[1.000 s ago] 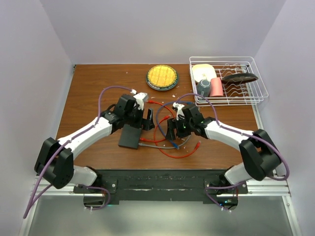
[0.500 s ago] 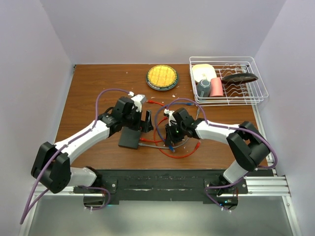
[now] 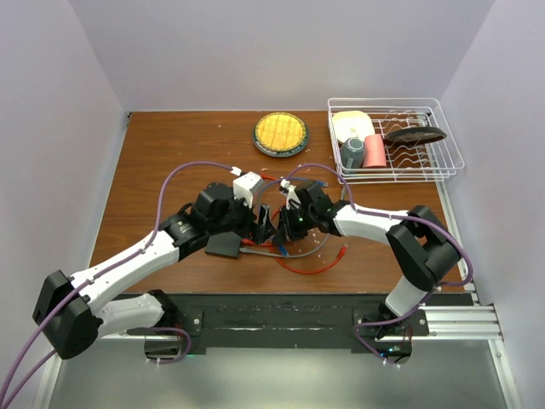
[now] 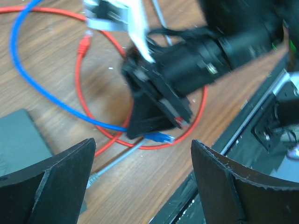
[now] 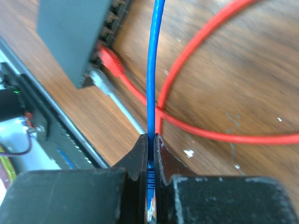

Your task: Insert the plug into the switch port

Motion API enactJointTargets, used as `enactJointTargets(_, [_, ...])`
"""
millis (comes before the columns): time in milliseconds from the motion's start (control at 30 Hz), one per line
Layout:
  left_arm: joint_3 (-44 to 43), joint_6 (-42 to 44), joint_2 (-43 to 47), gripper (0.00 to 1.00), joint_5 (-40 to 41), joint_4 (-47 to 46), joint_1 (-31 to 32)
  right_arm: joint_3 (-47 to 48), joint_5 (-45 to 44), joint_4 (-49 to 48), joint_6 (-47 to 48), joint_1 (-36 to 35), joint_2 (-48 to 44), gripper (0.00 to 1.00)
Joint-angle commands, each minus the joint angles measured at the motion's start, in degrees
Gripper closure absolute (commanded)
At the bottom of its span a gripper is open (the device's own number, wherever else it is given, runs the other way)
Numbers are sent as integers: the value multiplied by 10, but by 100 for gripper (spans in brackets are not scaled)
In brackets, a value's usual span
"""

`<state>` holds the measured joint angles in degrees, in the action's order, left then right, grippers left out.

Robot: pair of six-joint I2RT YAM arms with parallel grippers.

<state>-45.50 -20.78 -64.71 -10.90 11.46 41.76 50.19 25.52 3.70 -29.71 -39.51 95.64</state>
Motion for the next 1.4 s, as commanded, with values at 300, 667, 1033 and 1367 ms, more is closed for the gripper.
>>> enactJointTargets(300, [57,72,27,16,-15,-94,14,61,57,81,72,14,-55,100])
enactJointTargets(667, [59,132,18,18,-39,-138,15,88,110,170,176,26,-99,100])
enactJointTargets(1033, [29,193,-55,17,-38,-143,51,121,117,256,242,26,-132,100])
enactJointTargets(1367, [24,196,-107,50,-14,-122,71,141,107,280,254,29,-144,100])
